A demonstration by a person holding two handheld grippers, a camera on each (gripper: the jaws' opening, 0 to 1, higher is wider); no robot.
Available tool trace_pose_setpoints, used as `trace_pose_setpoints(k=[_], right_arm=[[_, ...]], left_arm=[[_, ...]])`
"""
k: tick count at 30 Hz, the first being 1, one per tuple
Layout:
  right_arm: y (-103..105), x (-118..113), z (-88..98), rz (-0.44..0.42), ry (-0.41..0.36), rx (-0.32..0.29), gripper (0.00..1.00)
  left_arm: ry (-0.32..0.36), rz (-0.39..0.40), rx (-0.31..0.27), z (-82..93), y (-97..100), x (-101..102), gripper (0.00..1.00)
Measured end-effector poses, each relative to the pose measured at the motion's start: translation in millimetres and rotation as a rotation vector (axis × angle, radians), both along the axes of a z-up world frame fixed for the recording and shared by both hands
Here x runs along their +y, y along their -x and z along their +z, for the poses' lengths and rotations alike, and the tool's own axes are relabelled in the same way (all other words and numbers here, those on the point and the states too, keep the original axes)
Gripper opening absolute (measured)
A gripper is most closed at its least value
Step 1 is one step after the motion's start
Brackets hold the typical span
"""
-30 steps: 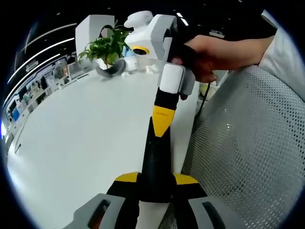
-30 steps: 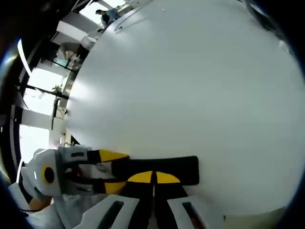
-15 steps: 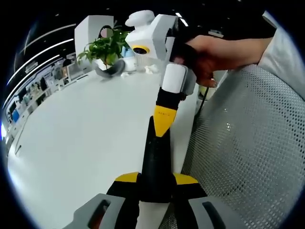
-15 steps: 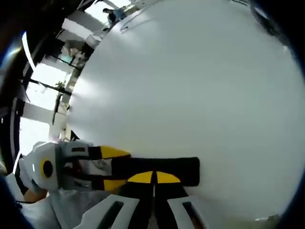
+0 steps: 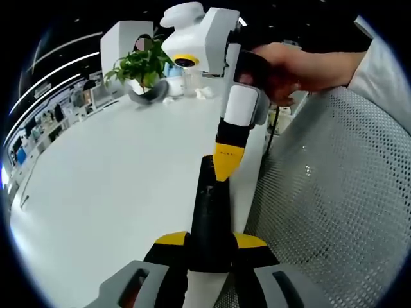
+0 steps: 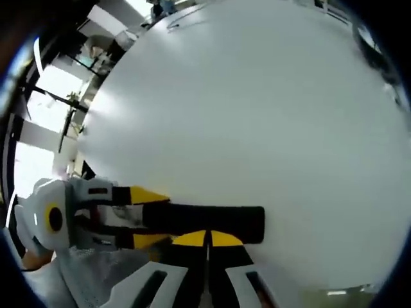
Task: Press the specified remote control buttons in sequence, fully releasing each button before pressing the next.
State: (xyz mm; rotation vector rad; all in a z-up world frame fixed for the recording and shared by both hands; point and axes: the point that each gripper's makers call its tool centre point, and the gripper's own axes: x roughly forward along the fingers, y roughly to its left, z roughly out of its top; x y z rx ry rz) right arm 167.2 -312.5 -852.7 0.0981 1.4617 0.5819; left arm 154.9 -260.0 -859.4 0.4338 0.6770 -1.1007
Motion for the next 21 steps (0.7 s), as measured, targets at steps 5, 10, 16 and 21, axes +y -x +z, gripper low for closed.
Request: trace_pose_setpoints(k=[5, 10, 16, 21], right_arm=[[0.8, -3.0, -0.6, -0.028, 0.003, 0.021, 0.0], [-0.6, -3.5, -0.5, 0.002, 0.038, -0.012, 0.0], [0.4, -4.1, -3.0, 0.041, 0.066, -0.025, 0.0], [0.8, -6.2, -4.8, 0.047, 0.062, -0.013, 0.0]], left_arm=[[0.0, 0.001, 0.0, 0.1, 0.0, -0.1, 0.25], [0.001, 0.001, 0.0, 0.0, -0.1, -0.2, 0.25], [0.004, 0.0, 0.001, 0.1, 0.2, -0.6, 0.25], [0.006, -0.002, 0.002, -0.1, 0.6, -1.4, 0.26]])
